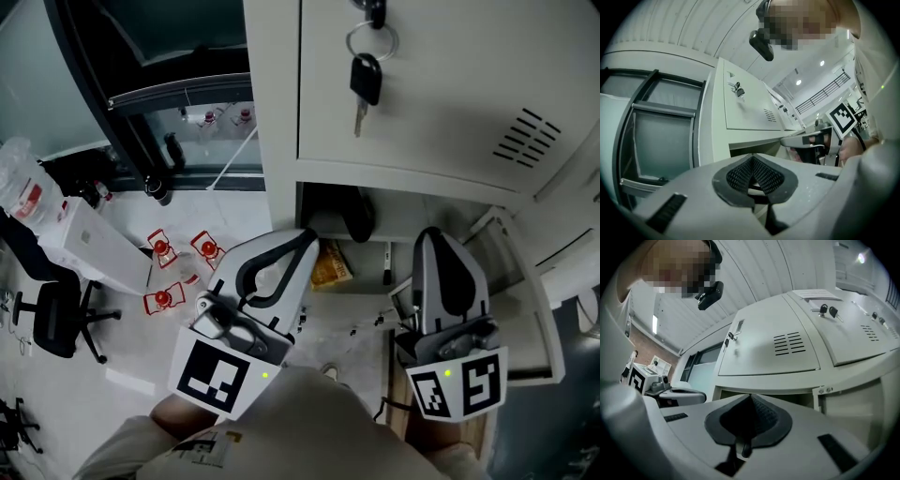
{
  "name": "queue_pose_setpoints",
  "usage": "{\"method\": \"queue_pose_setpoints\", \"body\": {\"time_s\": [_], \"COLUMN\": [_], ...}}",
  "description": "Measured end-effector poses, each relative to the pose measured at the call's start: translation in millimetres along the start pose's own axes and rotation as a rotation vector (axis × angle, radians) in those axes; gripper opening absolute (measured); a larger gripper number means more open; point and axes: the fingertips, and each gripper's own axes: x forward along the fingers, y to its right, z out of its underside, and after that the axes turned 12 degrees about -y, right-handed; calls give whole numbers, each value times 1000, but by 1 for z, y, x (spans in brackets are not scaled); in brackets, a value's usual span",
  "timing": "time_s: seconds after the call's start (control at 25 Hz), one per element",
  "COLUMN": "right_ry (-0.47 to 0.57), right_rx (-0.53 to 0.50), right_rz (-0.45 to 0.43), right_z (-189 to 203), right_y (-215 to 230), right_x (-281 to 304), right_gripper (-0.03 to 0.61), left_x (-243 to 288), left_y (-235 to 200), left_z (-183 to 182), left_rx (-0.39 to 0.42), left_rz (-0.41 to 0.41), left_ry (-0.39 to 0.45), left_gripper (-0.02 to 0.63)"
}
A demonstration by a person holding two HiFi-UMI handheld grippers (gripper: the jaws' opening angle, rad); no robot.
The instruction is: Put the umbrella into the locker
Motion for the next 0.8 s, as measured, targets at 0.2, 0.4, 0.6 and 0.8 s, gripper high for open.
{"method": "queue_pose_setpoints", "body": {"time_s": [0.2, 0.4, 0.6, 0.8], "right_ry": [-1, 7, -48, -123], "right_rx": [12, 48, 55, 10], "right_rz": [-5, 8, 7, -16], "right_z": [6, 20, 40, 64], "right_y": [-2, 0, -2, -17], "right_x": [-18, -25, -25, -19], "right_gripper": [12, 9, 8, 9], "left_x": [-14, -23, -27, -35], "left_y": [-5, -1, -1, -1], "left_z": [4, 16, 39, 56], "left_rx": [-15, 1, -37, -30], "left_rz": [-21, -9, -15, -34], "left_ry": [-2, -12, -57, -97], "left_gripper": [8, 8, 8, 8]}}
